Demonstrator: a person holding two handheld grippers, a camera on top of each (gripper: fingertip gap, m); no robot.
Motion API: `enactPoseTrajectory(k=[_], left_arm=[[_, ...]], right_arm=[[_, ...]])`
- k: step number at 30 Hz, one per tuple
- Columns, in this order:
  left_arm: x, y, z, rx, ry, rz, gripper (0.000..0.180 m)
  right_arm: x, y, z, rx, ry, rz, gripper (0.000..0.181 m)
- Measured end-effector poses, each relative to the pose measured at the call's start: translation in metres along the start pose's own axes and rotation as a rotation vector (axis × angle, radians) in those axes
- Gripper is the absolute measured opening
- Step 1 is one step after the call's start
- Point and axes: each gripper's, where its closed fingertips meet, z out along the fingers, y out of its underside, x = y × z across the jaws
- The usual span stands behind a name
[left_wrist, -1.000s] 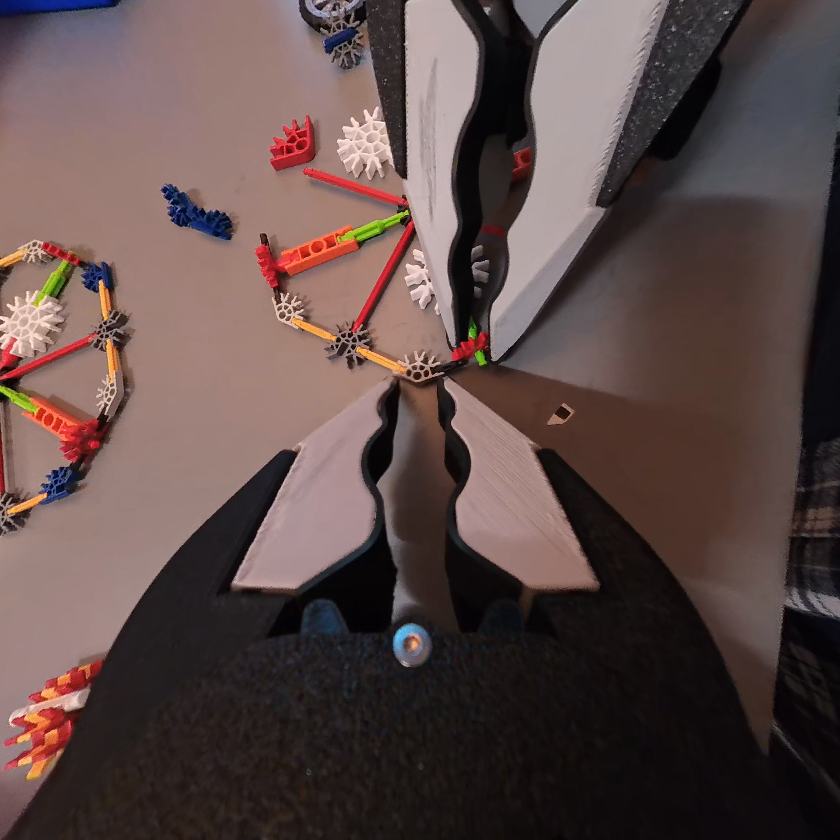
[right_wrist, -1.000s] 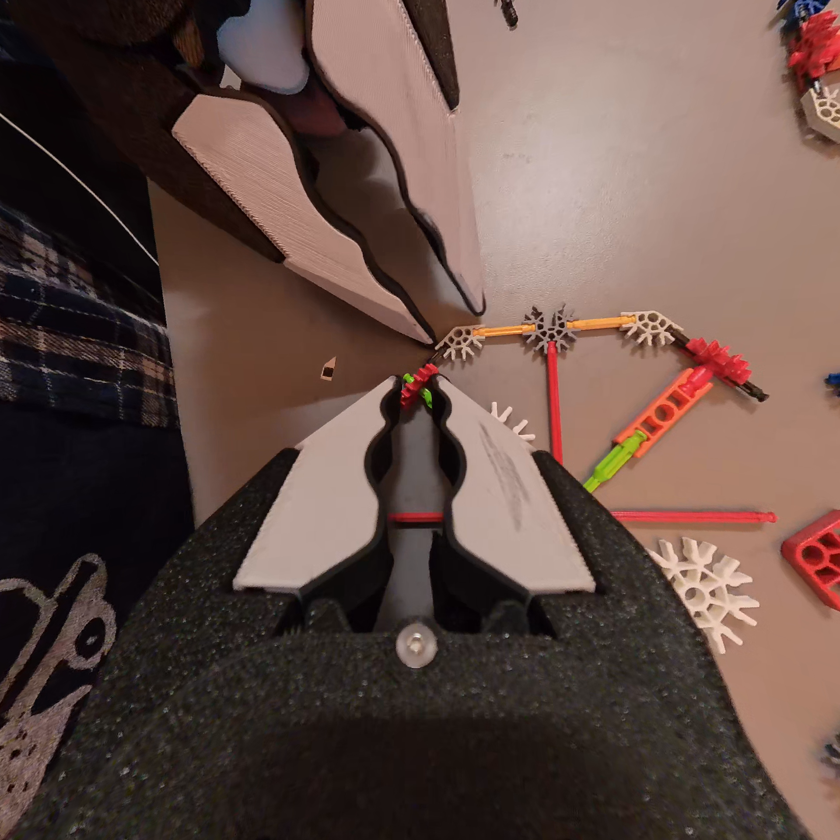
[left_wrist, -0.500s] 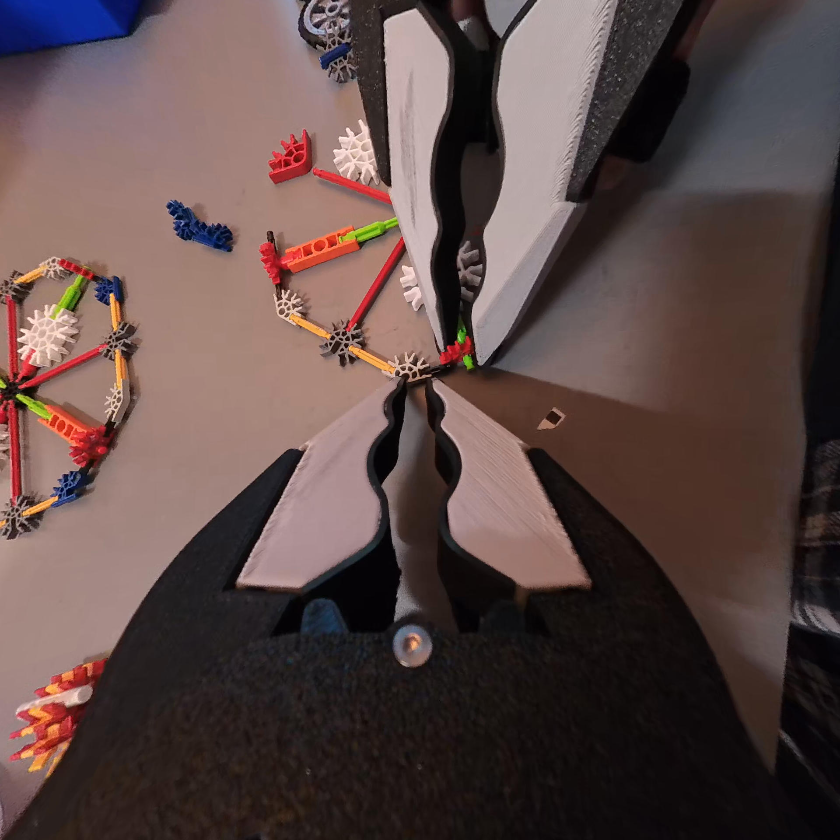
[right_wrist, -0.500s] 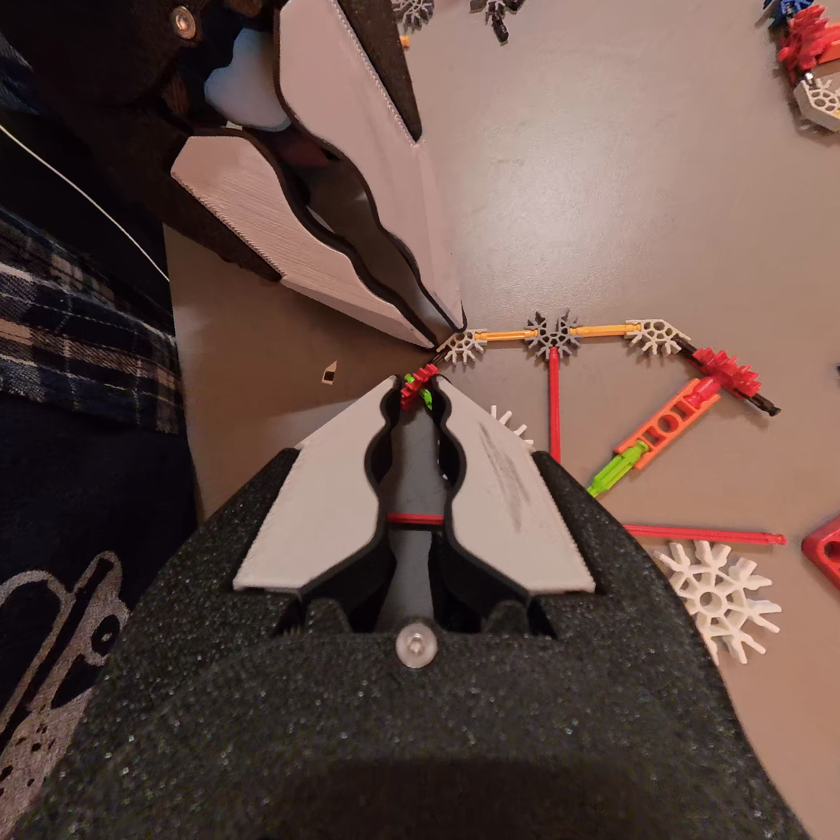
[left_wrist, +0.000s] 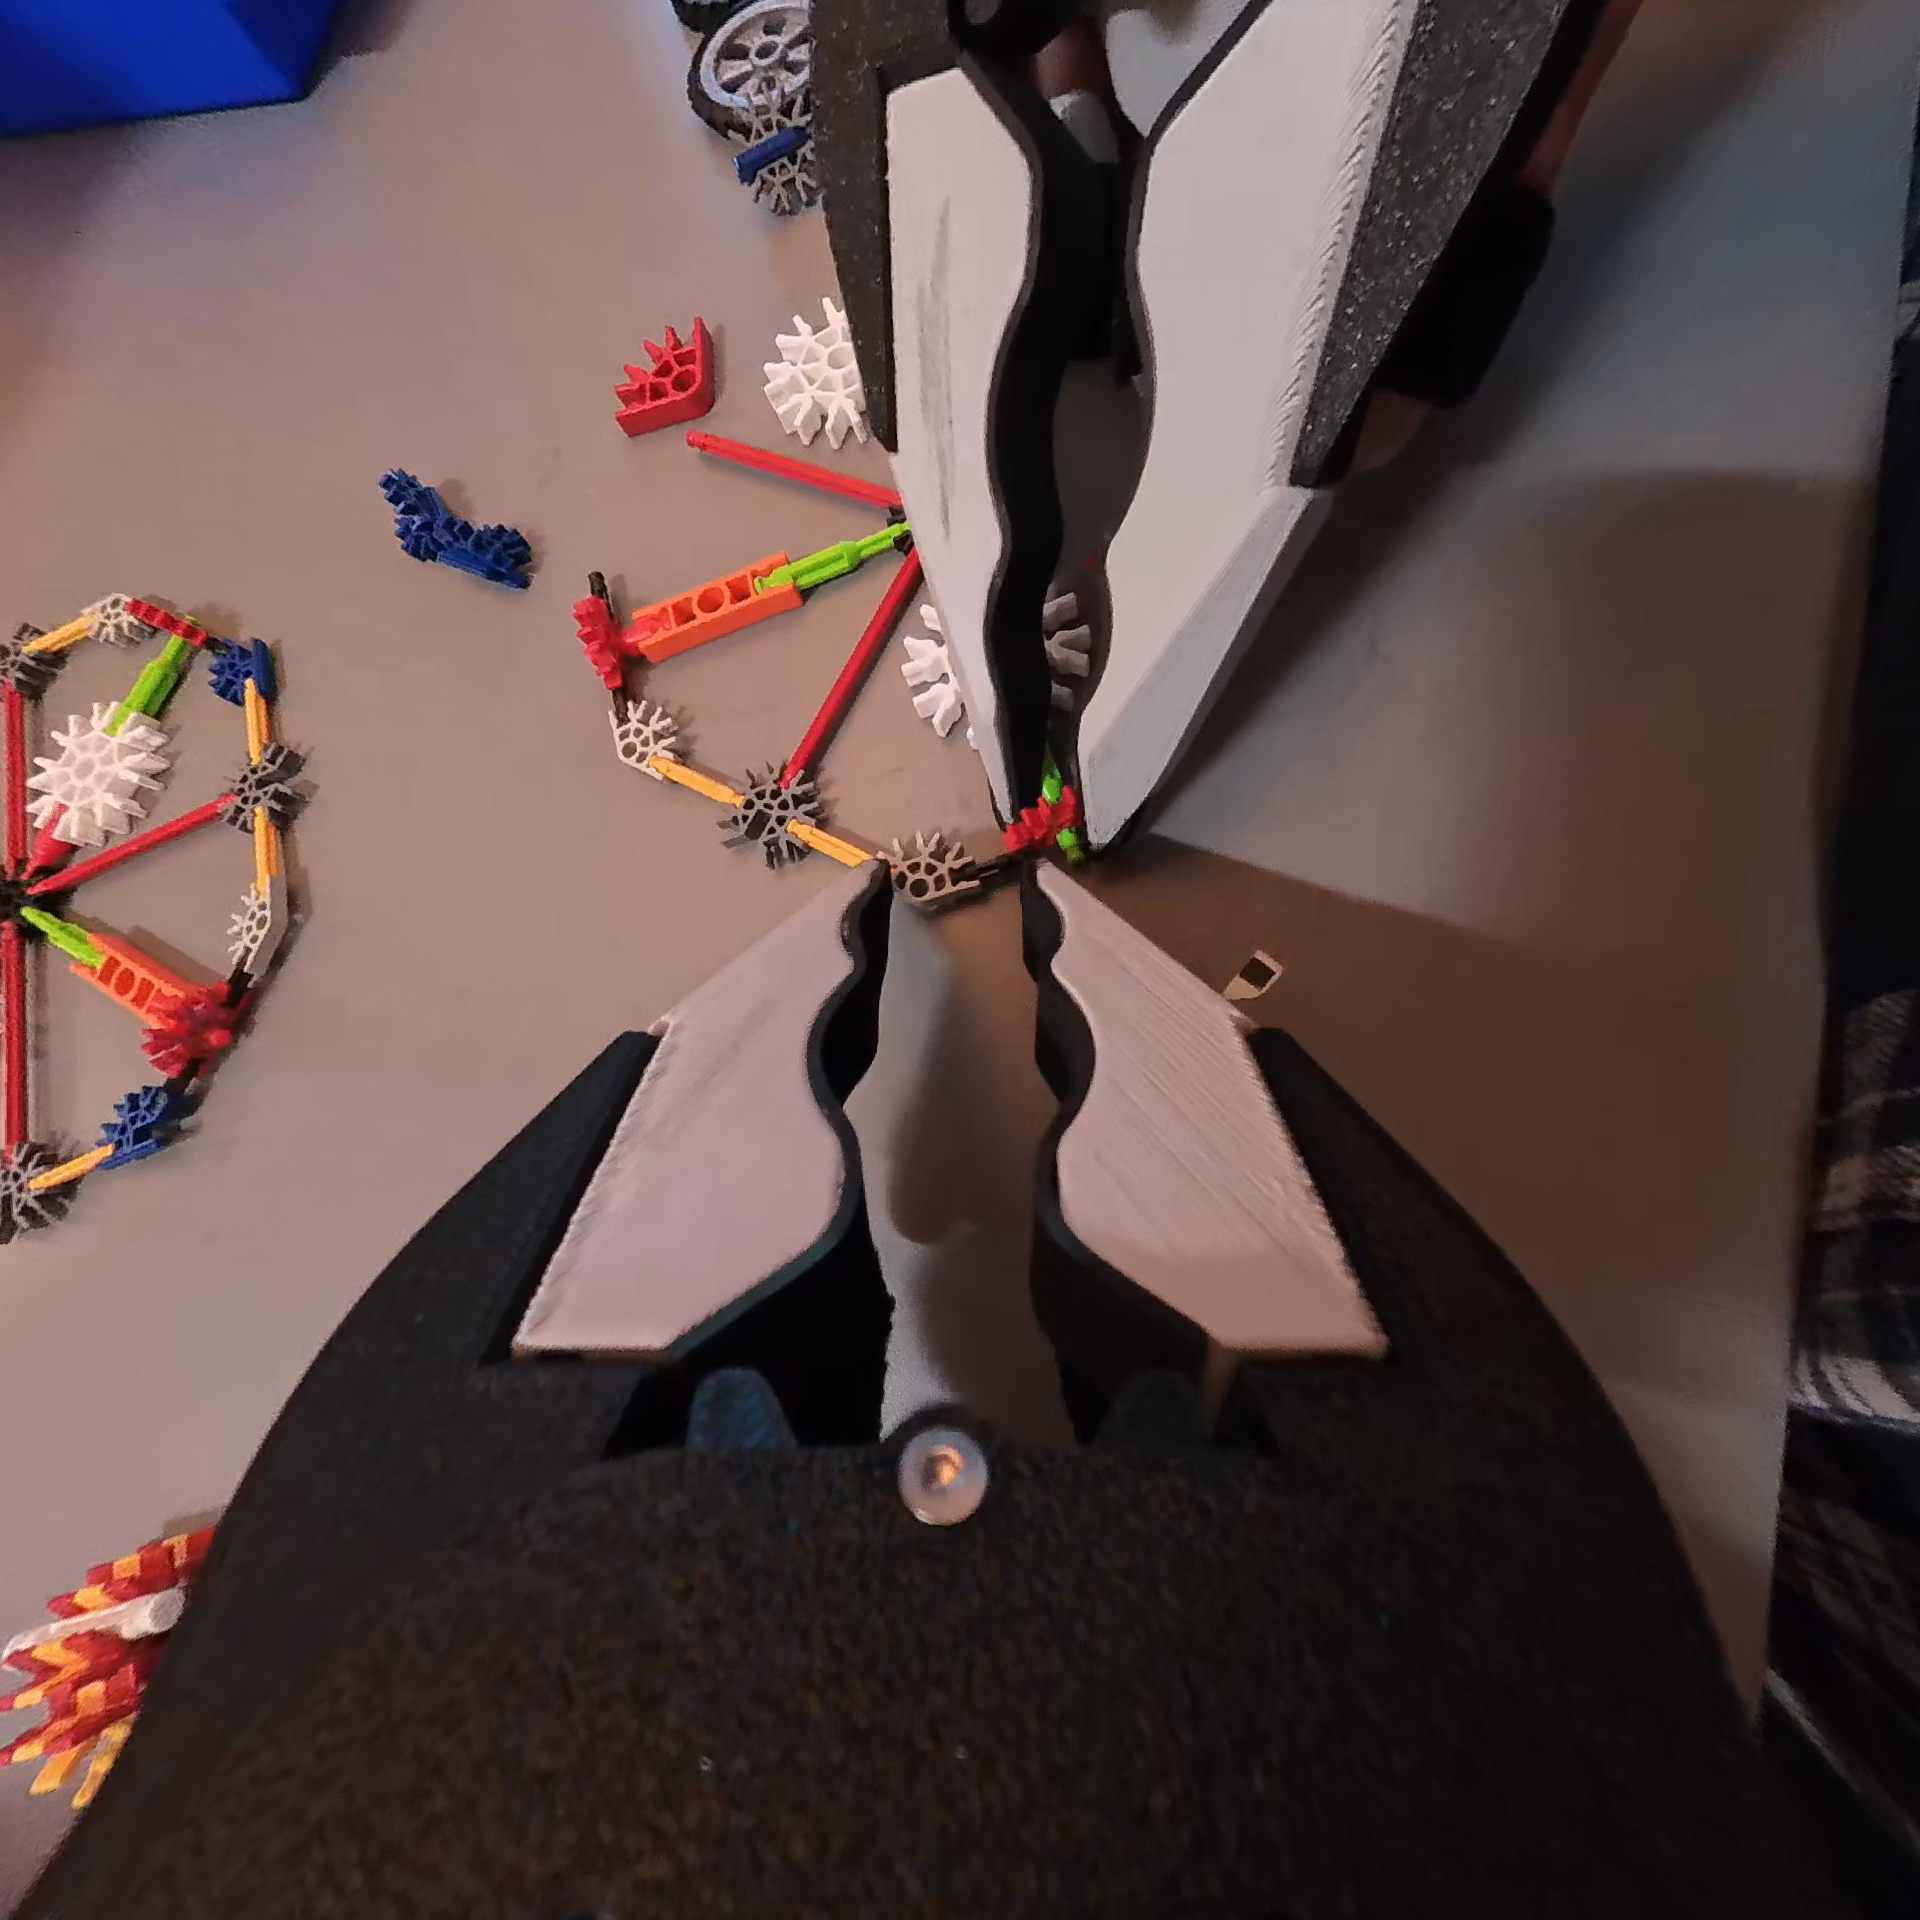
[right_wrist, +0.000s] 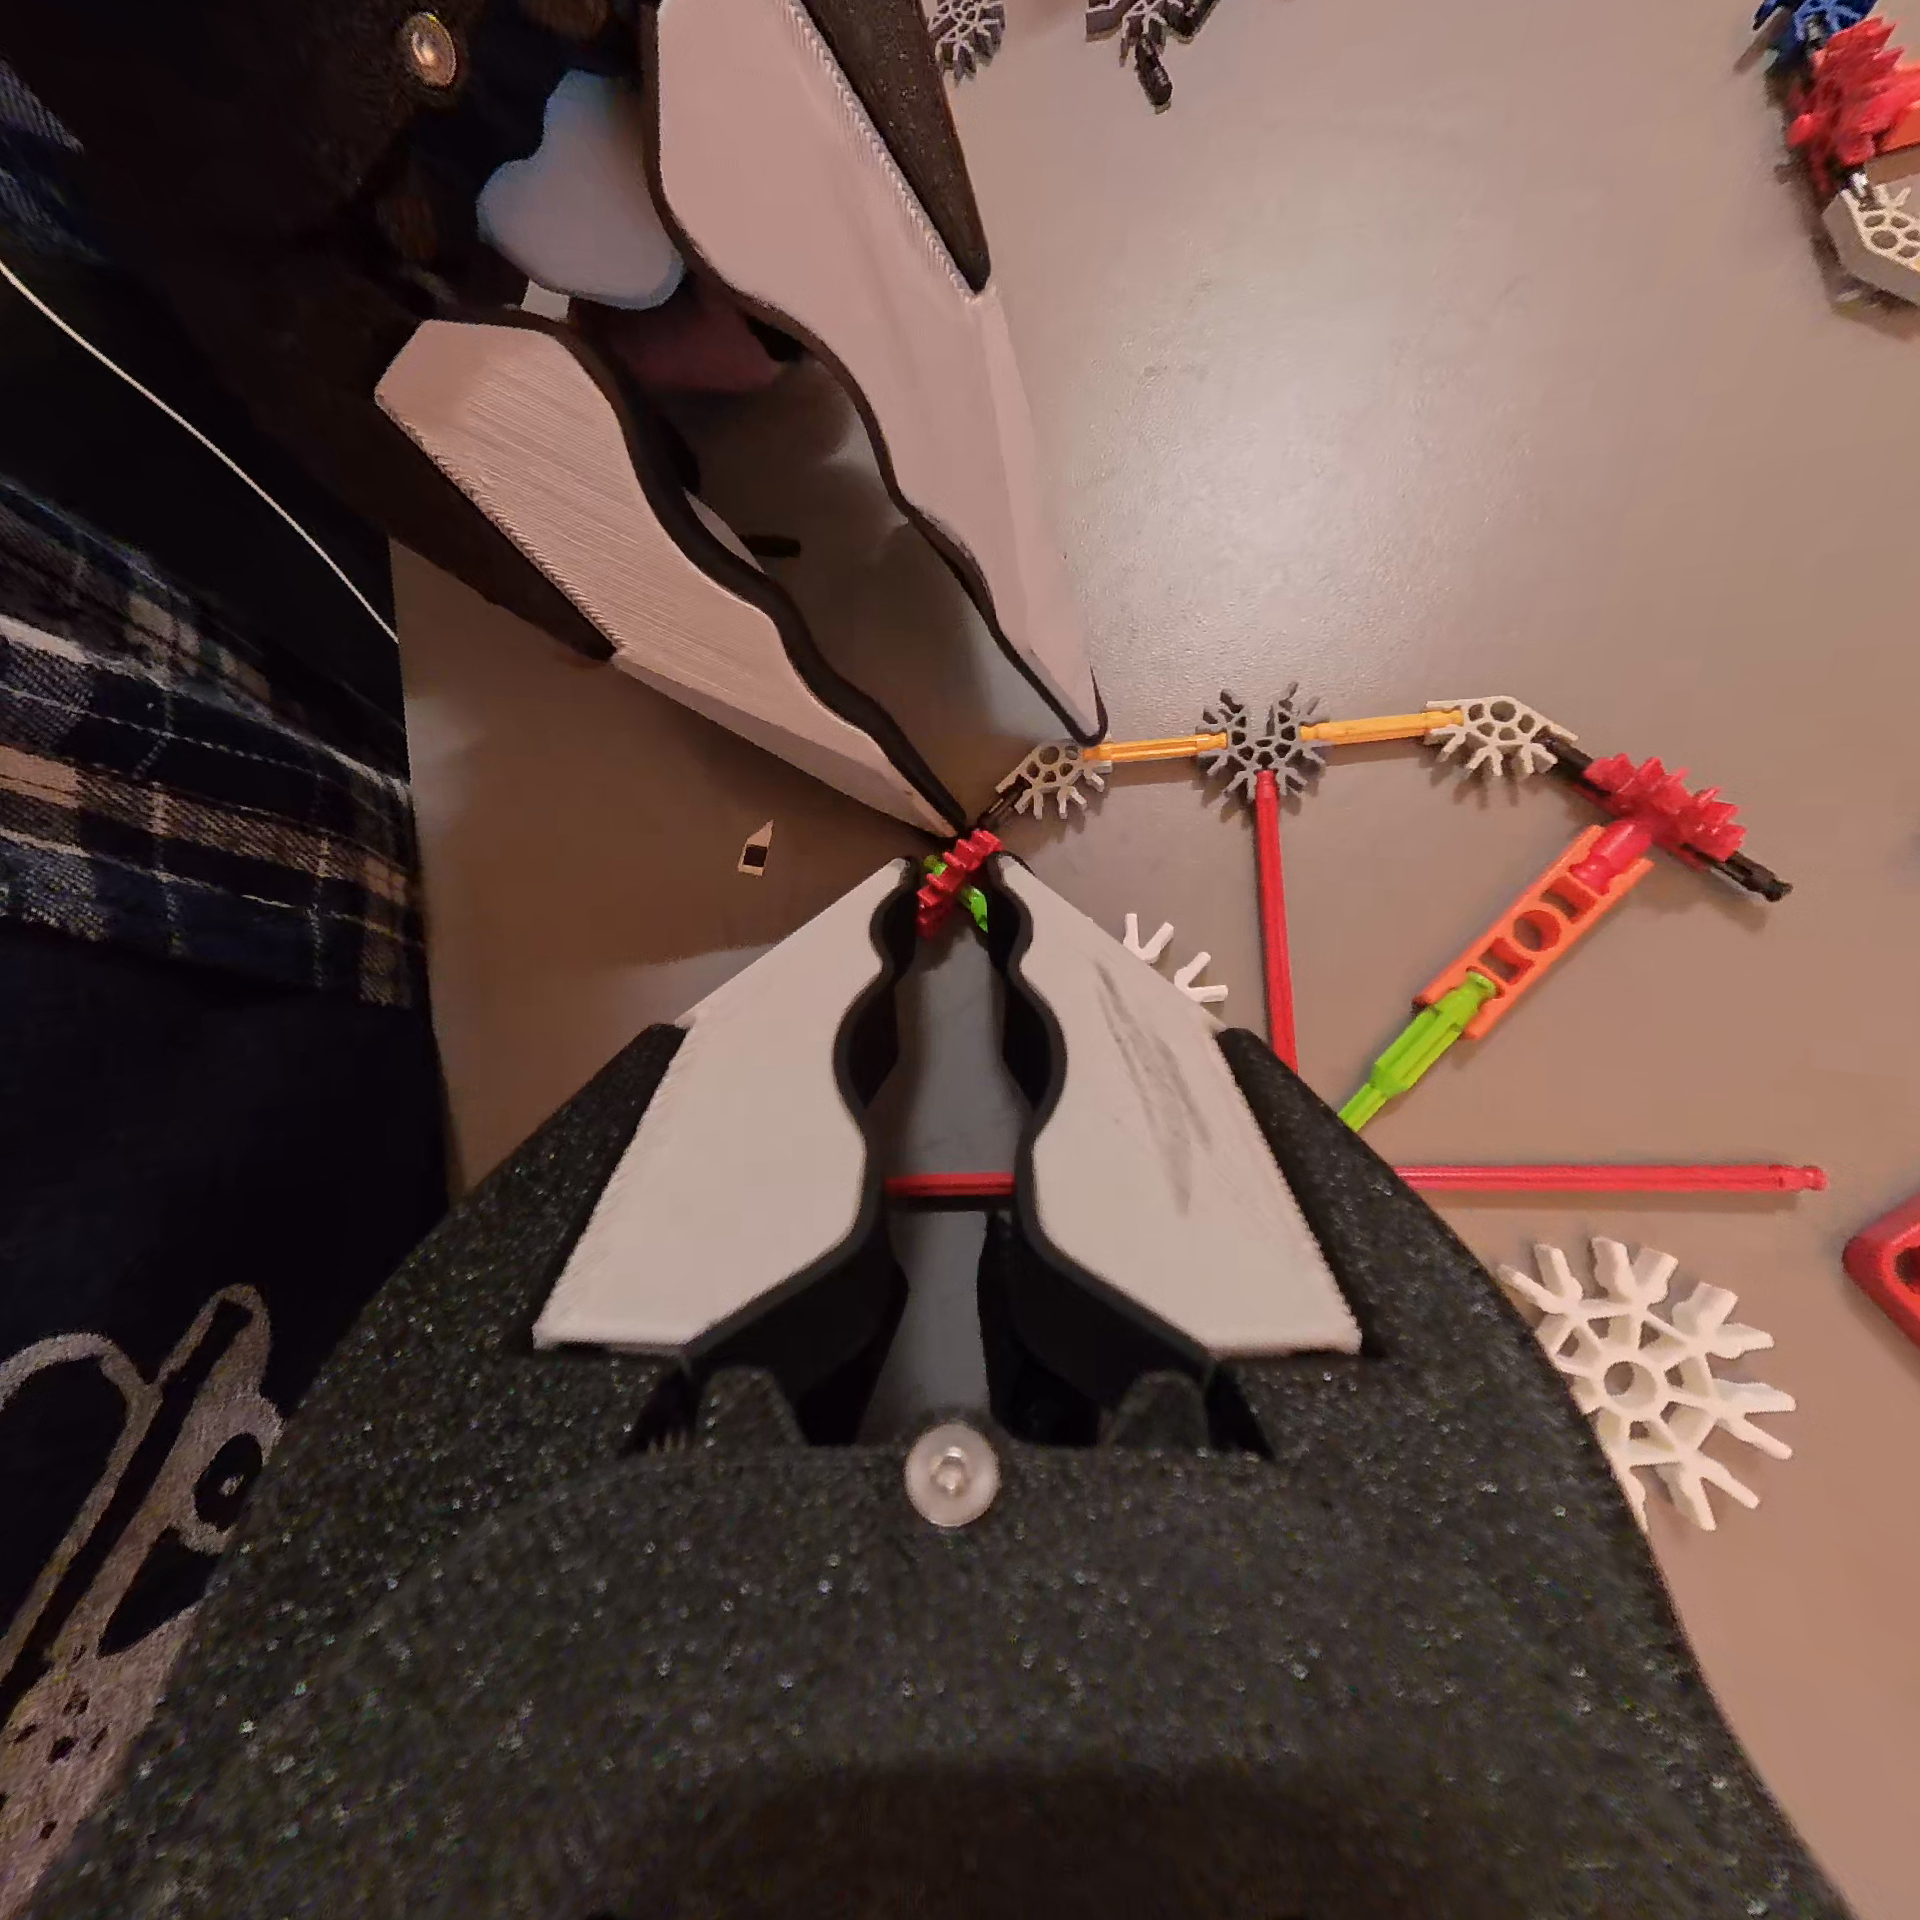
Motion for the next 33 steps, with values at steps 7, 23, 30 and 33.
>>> enactPoseTrajectory(k=[7, 23, 30, 33], left_arm=[[0.003, 0.001, 0.000, -0.003, 0.048, 0.012, 0.015], [-0.004, 0.000, -0.007, 0.037, 0.044, 0.004, 0.010], [-0.006, 0.006, -0.002, 0.002, 0.054, 0.010, 0.016], [-0.003, 0.005, -0.001, 0.010, 0.059, 0.016, 0.011]], right_arm=[[0.000, 0.000, 0.000, 0.001, -0.011, 0.006, 0.011], [0.000, -0.001, -0.001, 0.028, -0.023, 0.059, 0.011], [0.000, -0.001, -0.001, 0.031, -0.049, 0.090, 0.011], [0.000, -0.001, -0.001, 0.031, -0.061, 0.101, 0.011]])
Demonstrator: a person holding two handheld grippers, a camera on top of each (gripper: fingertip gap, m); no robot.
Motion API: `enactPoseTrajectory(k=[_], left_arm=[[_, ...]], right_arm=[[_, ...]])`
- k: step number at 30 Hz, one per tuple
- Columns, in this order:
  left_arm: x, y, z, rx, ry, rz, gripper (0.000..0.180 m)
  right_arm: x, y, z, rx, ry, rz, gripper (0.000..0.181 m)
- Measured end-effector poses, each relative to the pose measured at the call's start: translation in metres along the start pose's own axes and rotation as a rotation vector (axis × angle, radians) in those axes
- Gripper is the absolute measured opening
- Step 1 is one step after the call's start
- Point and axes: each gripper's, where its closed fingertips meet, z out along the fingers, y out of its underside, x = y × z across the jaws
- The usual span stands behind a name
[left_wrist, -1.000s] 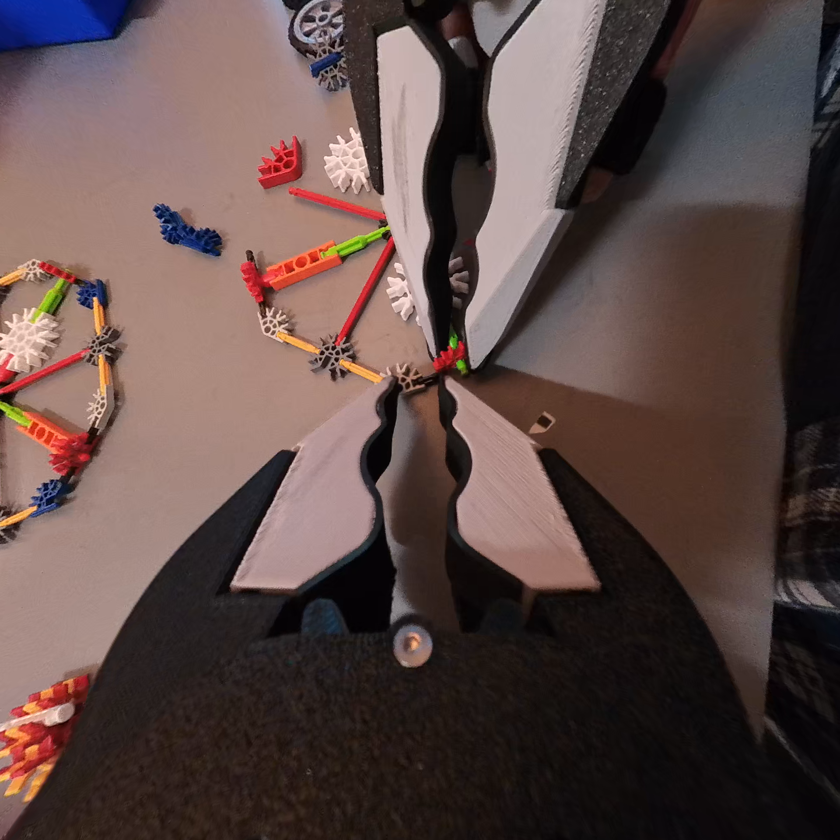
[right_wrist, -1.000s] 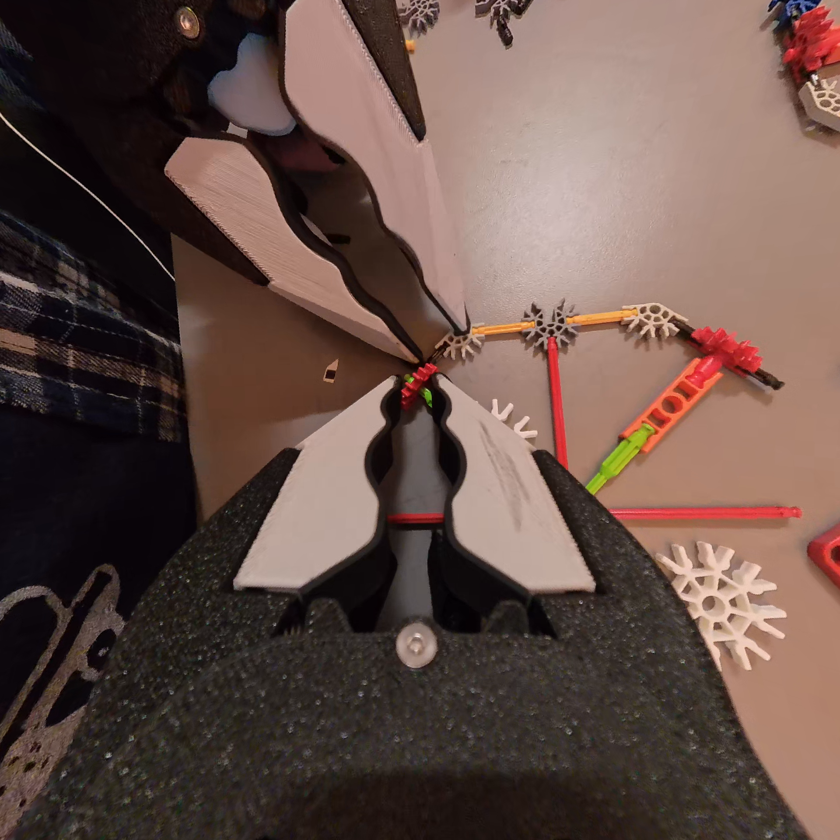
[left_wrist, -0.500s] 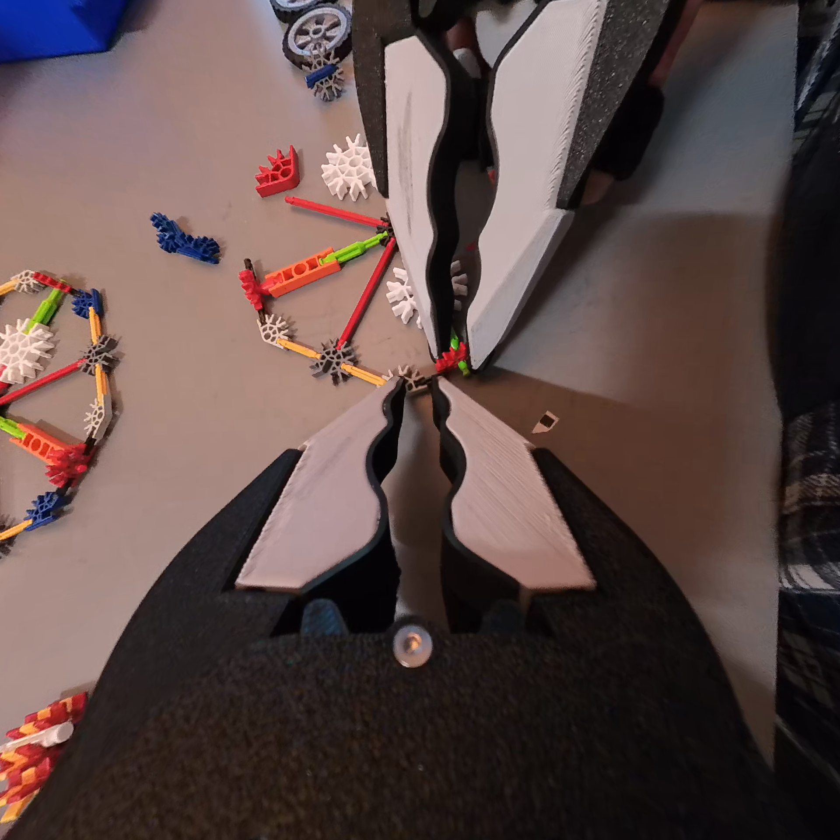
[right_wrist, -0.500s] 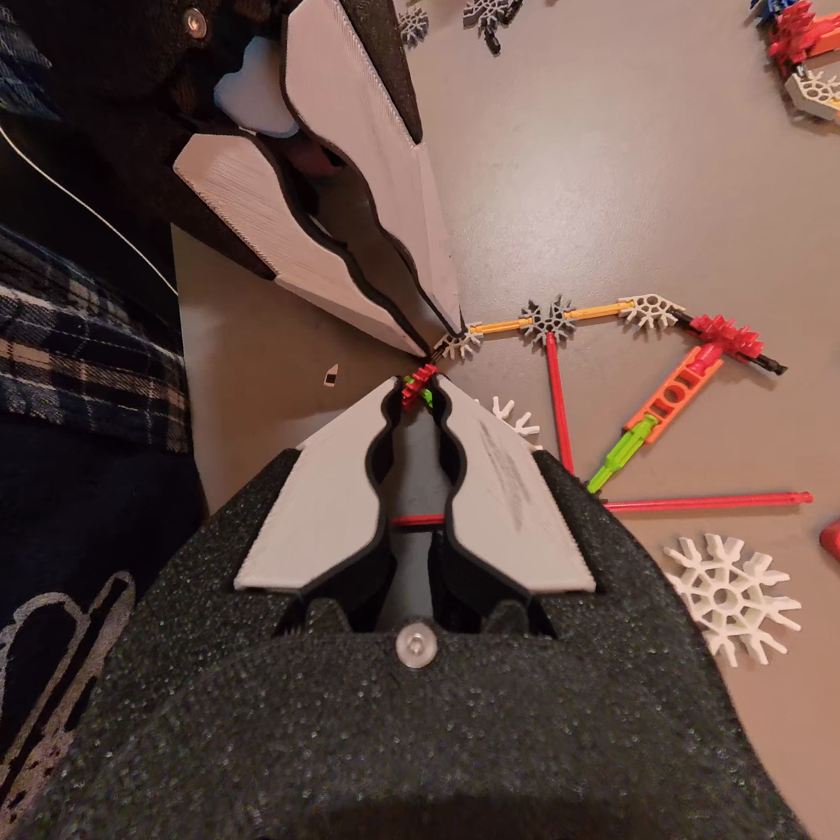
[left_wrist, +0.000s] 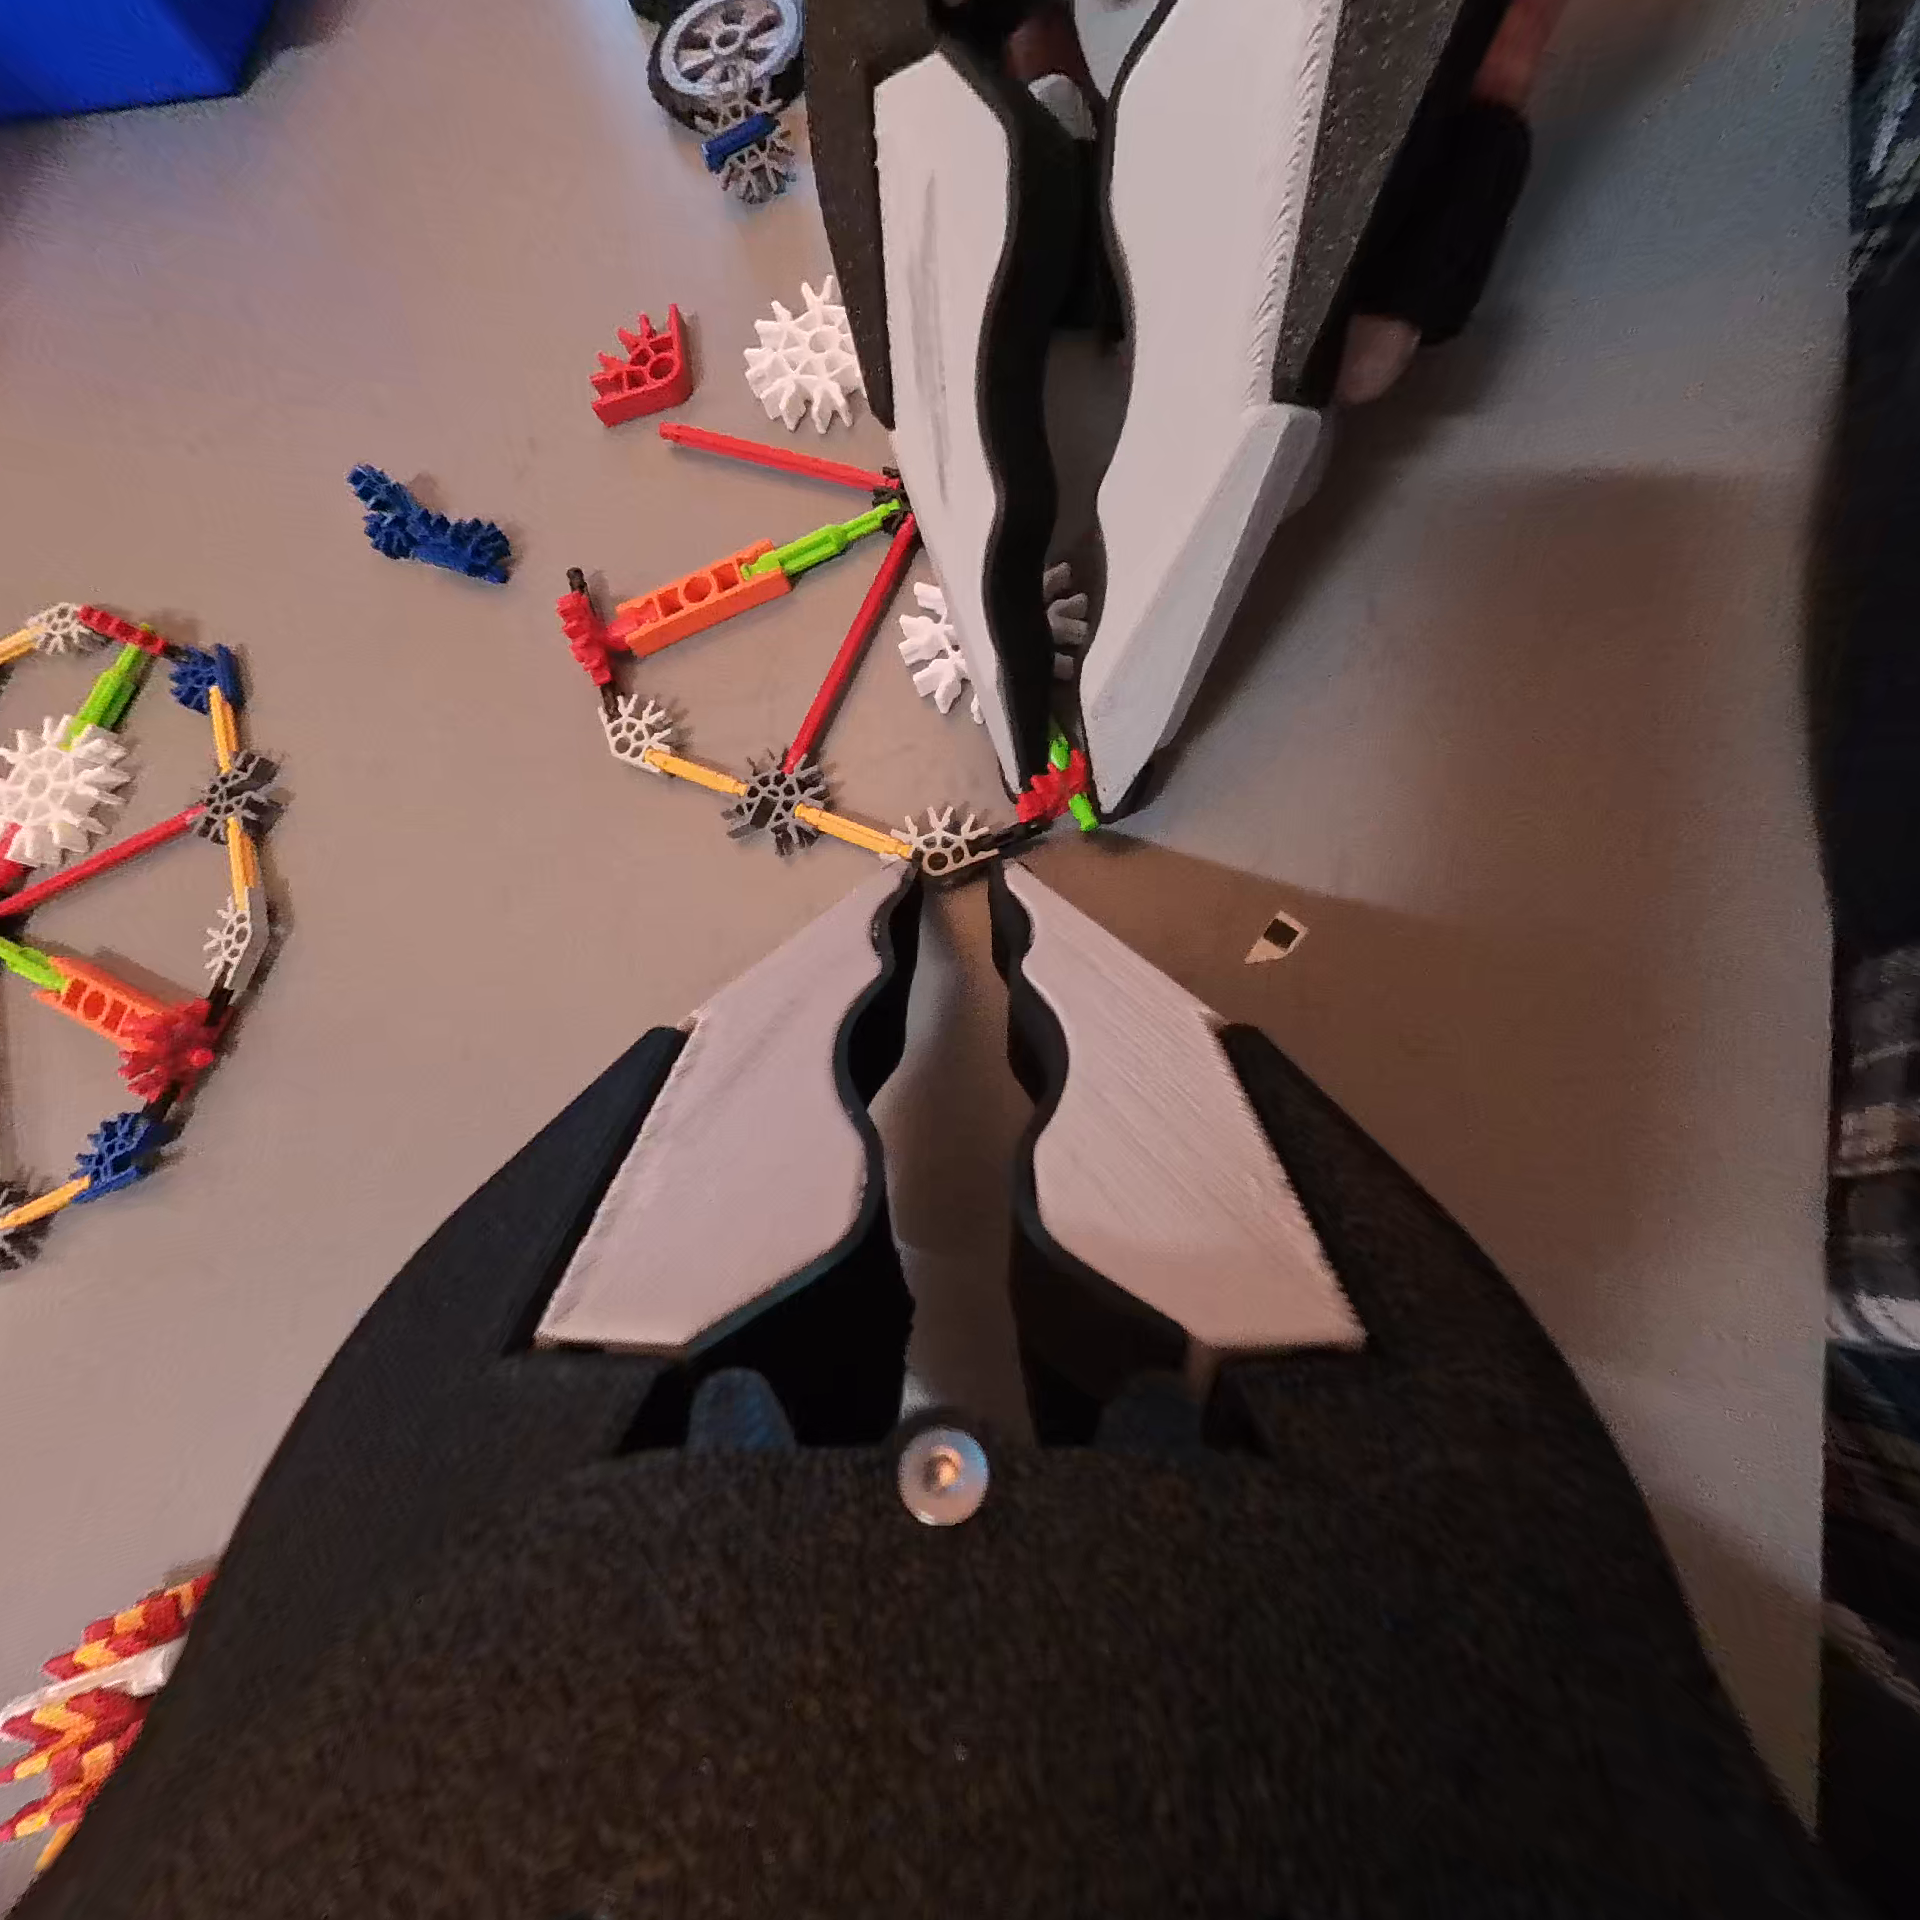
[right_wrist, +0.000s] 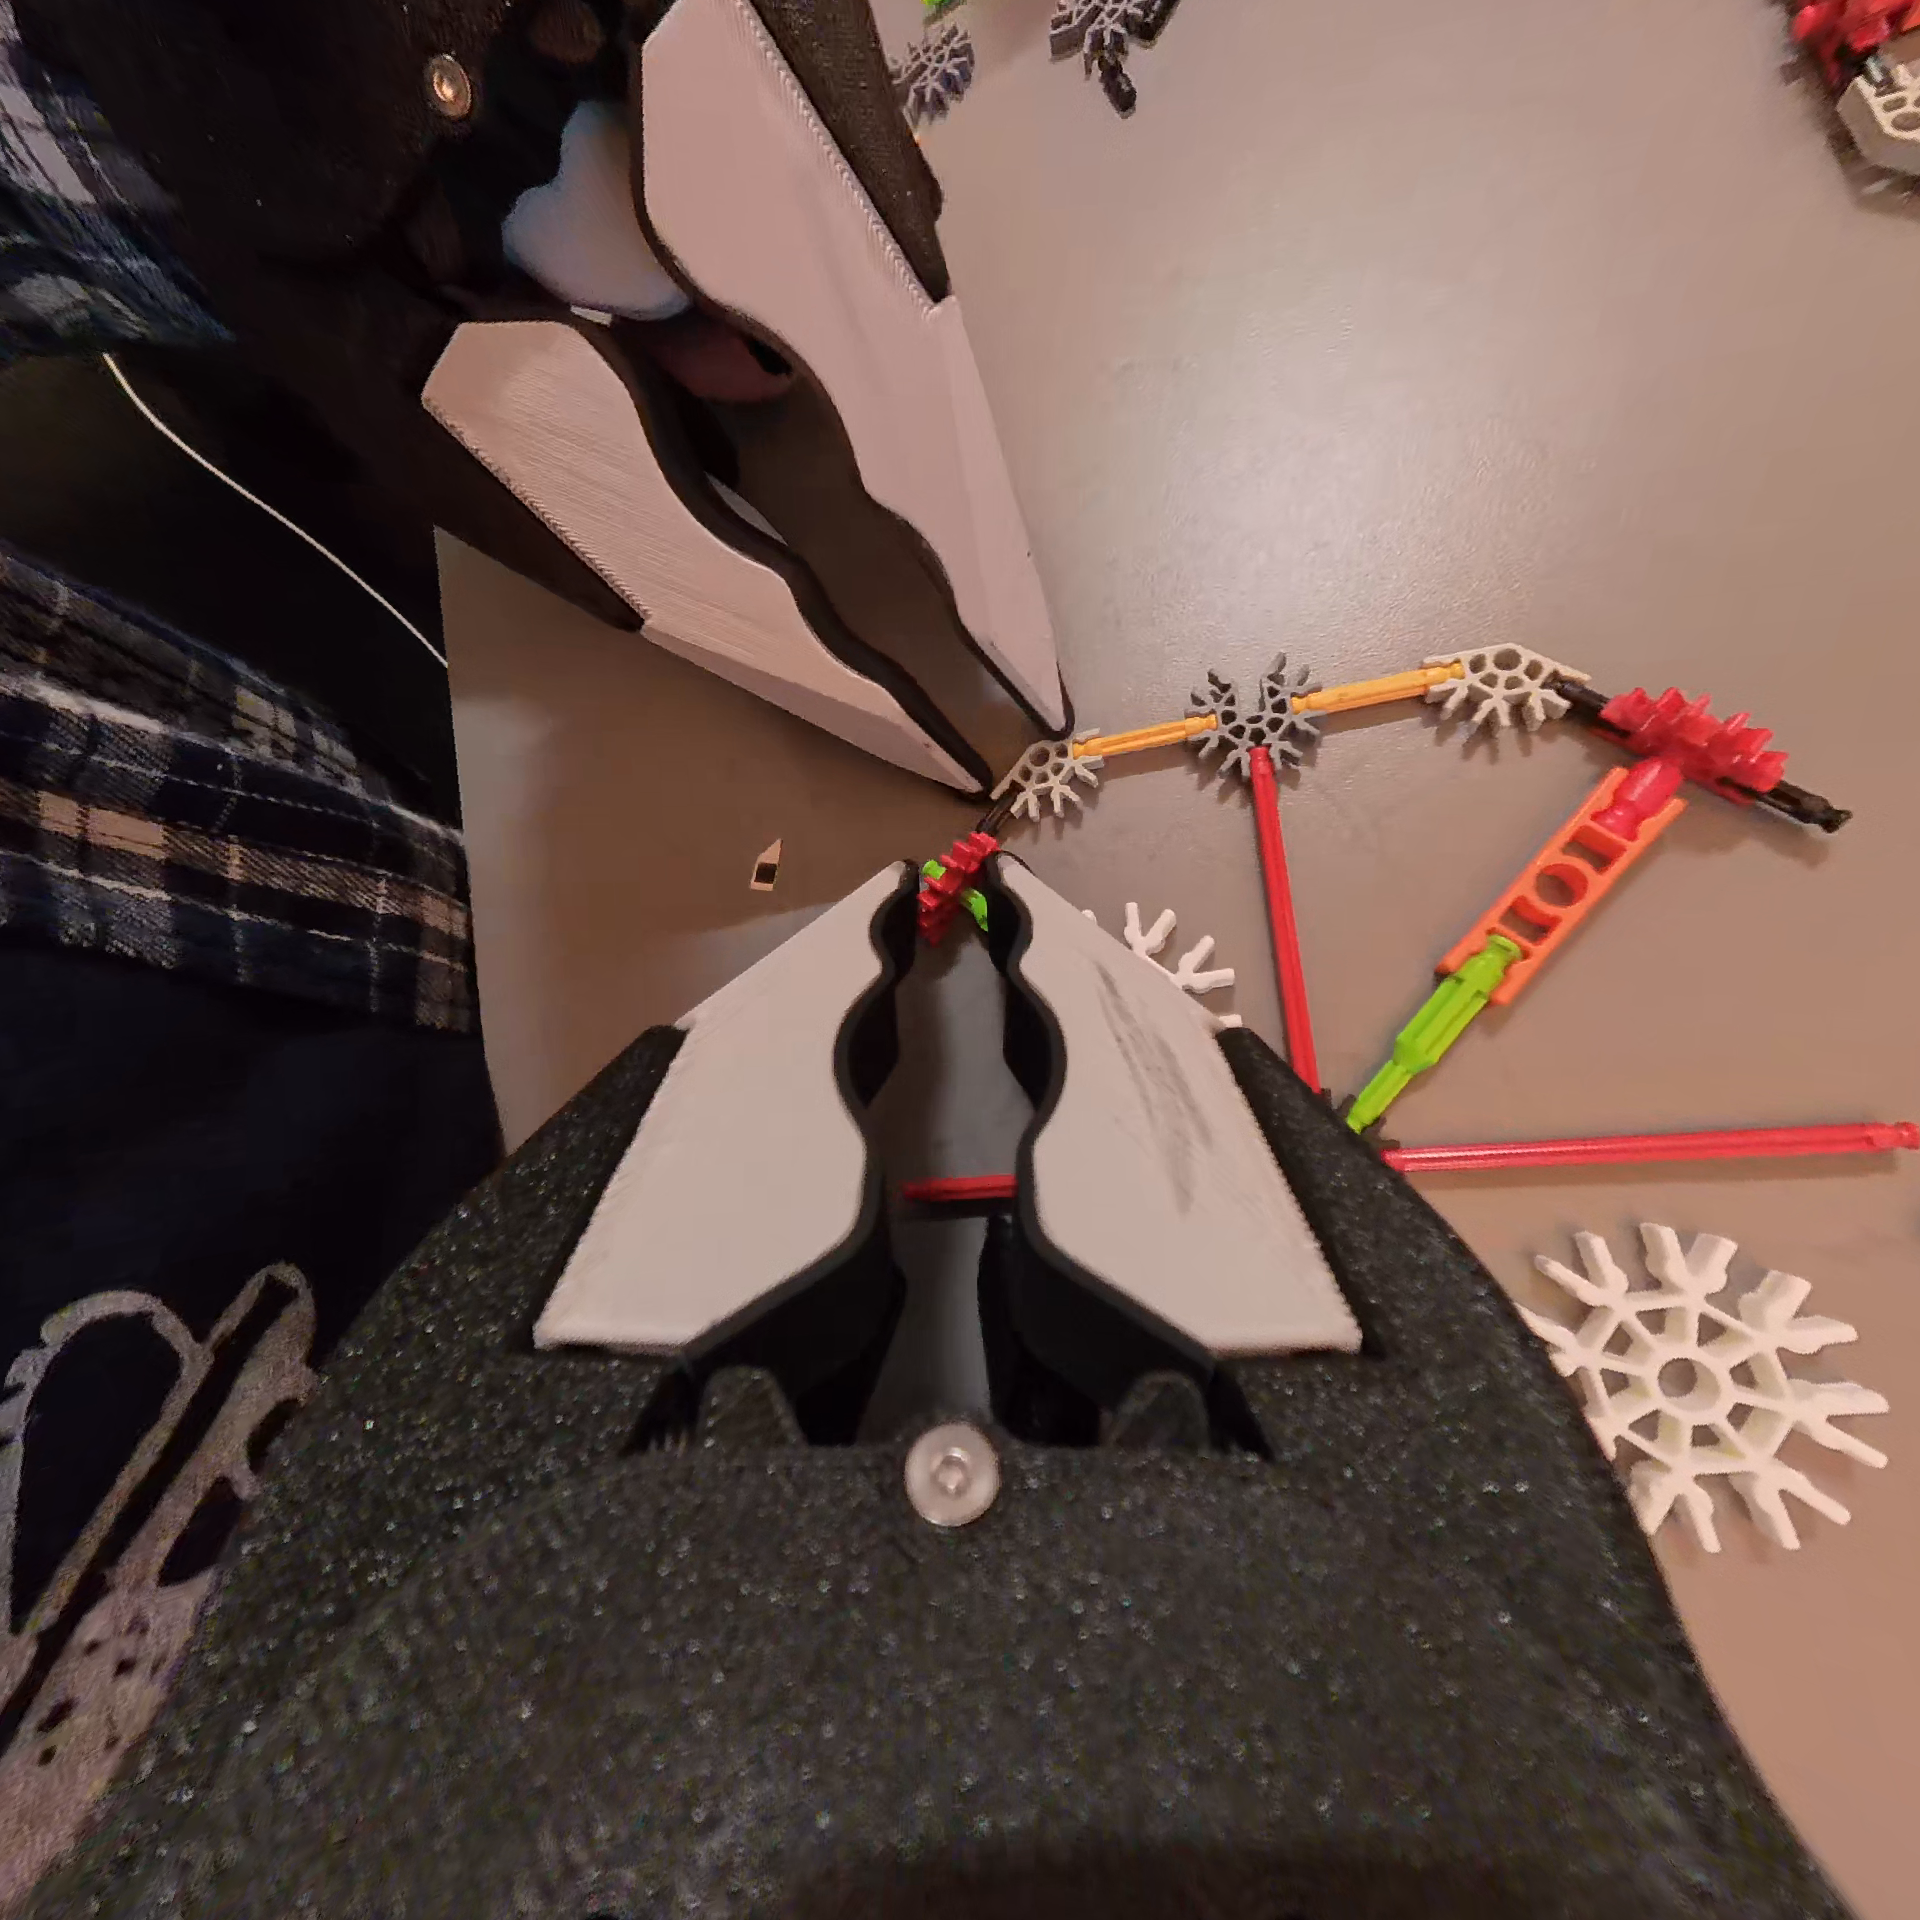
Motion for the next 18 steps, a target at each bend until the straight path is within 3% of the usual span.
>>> enactPoseTrajectory(k=[18], left_arm=[[0.0015, -0.0014, 0.0009, 0.014, -0.032, 0.039, 0.009]], right_arm=[[0.0012, -0.0016, 0.0001, 0.006, -0.031, 0.047, 0.011]])
